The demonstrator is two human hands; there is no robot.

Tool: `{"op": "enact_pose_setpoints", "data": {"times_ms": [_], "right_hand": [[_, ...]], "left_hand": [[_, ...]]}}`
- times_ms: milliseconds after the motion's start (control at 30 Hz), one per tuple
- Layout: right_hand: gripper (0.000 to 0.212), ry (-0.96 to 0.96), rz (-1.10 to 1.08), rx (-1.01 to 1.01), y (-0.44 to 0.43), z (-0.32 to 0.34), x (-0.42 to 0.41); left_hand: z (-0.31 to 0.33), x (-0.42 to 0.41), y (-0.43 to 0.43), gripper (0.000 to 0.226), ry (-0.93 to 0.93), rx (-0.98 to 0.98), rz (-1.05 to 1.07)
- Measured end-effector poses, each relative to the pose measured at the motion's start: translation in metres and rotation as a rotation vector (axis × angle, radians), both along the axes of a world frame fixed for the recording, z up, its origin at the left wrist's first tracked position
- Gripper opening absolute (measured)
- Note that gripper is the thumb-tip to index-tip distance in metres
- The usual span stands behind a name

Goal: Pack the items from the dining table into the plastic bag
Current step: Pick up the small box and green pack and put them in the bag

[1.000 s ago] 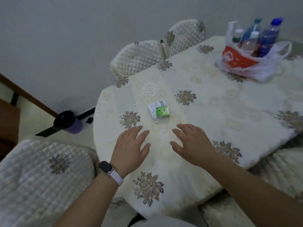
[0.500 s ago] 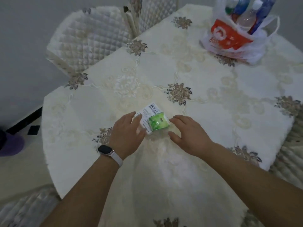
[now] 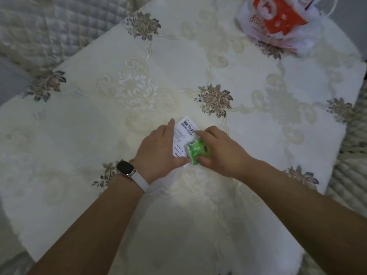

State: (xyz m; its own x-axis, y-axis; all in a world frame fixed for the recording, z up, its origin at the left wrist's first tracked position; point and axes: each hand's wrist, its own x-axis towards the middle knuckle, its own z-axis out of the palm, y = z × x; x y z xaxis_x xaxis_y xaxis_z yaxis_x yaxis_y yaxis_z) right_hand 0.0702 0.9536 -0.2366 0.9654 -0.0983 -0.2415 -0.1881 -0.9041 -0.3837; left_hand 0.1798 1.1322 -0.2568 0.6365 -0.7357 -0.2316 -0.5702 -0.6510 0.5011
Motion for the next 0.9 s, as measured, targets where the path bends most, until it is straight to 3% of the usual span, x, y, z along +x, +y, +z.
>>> {"op": "enact_pose_setpoints", "data": {"times_ms": [133,300,400,500,900], "right_hand": [[0.05,0.043,-0.104,-0.032,0.003,0.005,-0.015],[0.014,0.051,-0.221,0.005,0.007,0.019,-0.045],[0.012,0.045,-0.287,0.029,0.007,0.037,-0.071],[0.016,0.018,-0.336,0.054,0.004,0.058,-0.102],[0.02,-0.199,-0.601,0.047,-0.037,0.165,-0.301]], "left_hand": [[0.01,-0.003,-0.007,0.107,0.058,-0.085,0.081],[0.023,-0.017,-0.008,0.065,0.145,-0.167,0.125],[0.035,-0.036,-0.006,0.038,0.164,-0.202,0.156],[0.054,-0.062,-0.007,0.028,0.193,-0.225,0.199],[0.162,-0.242,-0.064,0.028,0.181,-0.348,0.043]]}}
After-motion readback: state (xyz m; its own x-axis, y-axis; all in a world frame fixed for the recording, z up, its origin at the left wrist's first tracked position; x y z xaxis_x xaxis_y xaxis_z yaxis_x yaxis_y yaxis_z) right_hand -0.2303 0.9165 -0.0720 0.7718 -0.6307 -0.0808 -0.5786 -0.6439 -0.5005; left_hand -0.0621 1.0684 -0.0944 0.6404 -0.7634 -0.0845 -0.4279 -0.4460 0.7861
